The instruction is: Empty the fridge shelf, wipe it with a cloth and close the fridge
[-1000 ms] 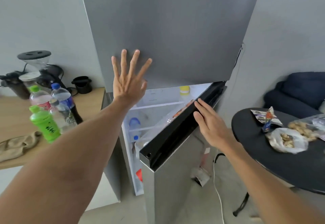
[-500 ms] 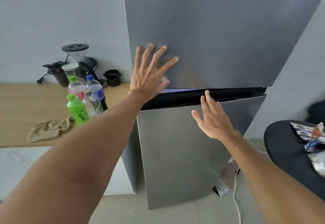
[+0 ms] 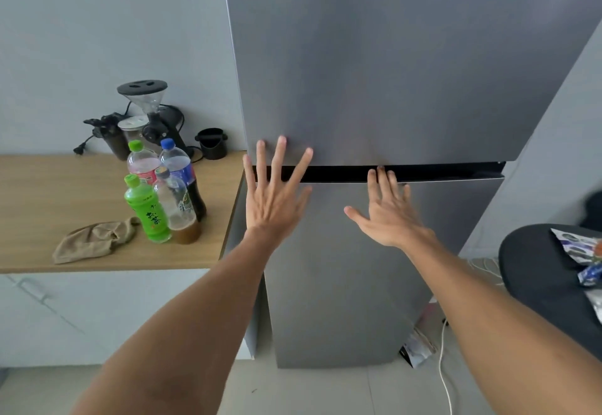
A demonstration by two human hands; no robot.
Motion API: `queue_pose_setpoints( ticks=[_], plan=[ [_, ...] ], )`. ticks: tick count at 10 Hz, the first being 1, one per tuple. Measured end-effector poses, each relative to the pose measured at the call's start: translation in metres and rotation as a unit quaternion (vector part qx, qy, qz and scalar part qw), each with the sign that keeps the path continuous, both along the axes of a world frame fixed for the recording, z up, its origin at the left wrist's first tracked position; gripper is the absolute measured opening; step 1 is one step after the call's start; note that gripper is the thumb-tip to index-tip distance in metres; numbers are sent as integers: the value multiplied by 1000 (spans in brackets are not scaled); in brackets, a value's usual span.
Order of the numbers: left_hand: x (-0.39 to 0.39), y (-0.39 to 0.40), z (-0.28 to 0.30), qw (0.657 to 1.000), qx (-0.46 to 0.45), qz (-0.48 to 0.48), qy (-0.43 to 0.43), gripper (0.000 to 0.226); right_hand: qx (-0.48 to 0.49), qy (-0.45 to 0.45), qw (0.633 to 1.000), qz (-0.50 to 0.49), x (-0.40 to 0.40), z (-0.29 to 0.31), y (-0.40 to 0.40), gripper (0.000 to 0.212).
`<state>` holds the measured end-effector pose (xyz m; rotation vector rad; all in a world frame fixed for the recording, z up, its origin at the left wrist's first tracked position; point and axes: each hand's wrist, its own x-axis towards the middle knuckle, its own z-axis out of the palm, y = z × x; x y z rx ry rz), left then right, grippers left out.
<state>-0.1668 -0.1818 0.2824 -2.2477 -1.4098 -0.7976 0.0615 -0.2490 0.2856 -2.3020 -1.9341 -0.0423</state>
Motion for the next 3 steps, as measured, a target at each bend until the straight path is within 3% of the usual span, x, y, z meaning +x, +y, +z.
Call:
queue_pose_setpoints(
  ticks=[1,3],
  plan=[
    [10,-14,-42,995,-98,34,12,84,-10,0,1000,-8,-1,1,-1,98],
    [28,-17,-45,977,-193,83,45,94,-74,20,997,11,3,8,-8,101]
  ],
)
